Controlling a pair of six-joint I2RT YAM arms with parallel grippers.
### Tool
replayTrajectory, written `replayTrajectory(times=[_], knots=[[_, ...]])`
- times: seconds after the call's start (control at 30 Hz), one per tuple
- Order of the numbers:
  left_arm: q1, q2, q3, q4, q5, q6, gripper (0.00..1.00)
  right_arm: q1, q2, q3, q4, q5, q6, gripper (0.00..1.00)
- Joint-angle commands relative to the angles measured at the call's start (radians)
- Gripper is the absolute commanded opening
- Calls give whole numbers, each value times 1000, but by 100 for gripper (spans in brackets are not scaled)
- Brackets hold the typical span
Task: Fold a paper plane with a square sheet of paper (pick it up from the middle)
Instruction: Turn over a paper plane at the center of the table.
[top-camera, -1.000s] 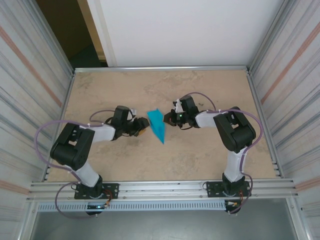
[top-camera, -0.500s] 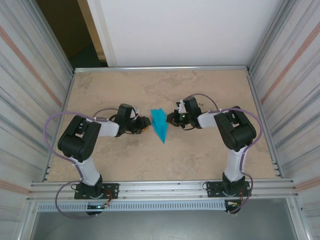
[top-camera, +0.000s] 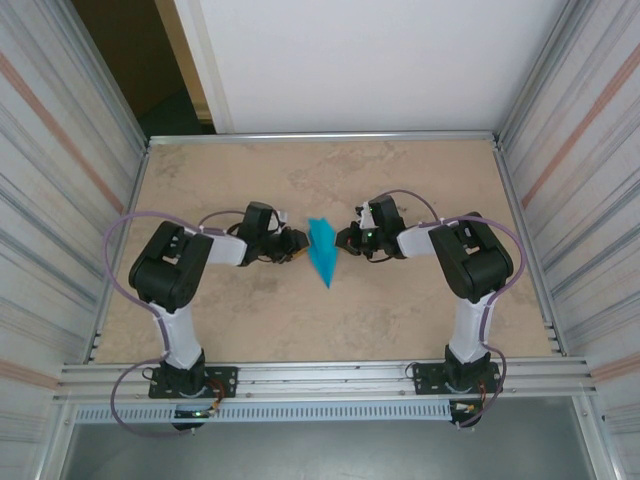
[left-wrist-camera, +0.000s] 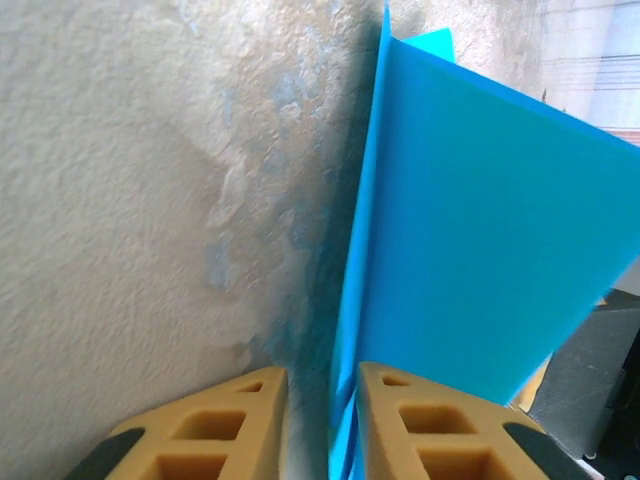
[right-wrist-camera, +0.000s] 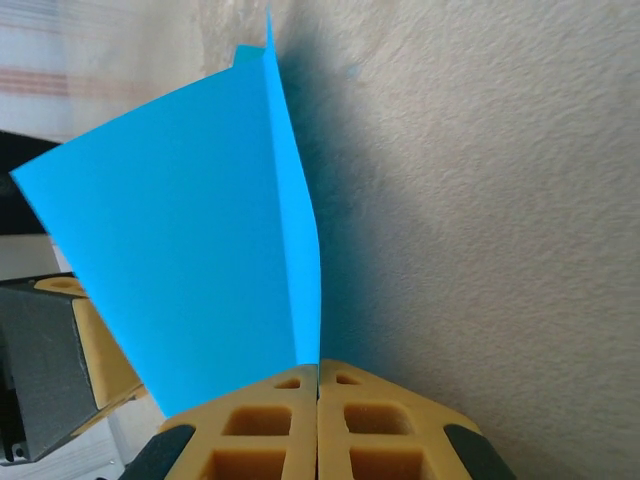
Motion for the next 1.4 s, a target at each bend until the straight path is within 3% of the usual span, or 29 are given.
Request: replayTrajectory(times=[0.0,0.33,0.4,0.47,0.6,0.8,1.37], knots=[[-11,35,32,-7,35,30,22,-9,15,-10,15,-27,2,6],[-11,42,48,1,69,42,2,-29,-11,4,-17,-82,-40,13],[-12,35,53,-11,66,51,0,-34,-13,12,-39,-91,-60,10],[-9,19,50,-22,62,55,0,-40,-17,13,-49,-98,-72,3],[7,-42,24,-29,41,62,0,-42,-41,18,-77,-71,-92,1],[28,-106,-16,-51,15,84,0,-54,-40,20,-52,-56,-82,2],[37,-29,-50,-5,8,91,0,-49,33,62,-79,-49,-102,8]])
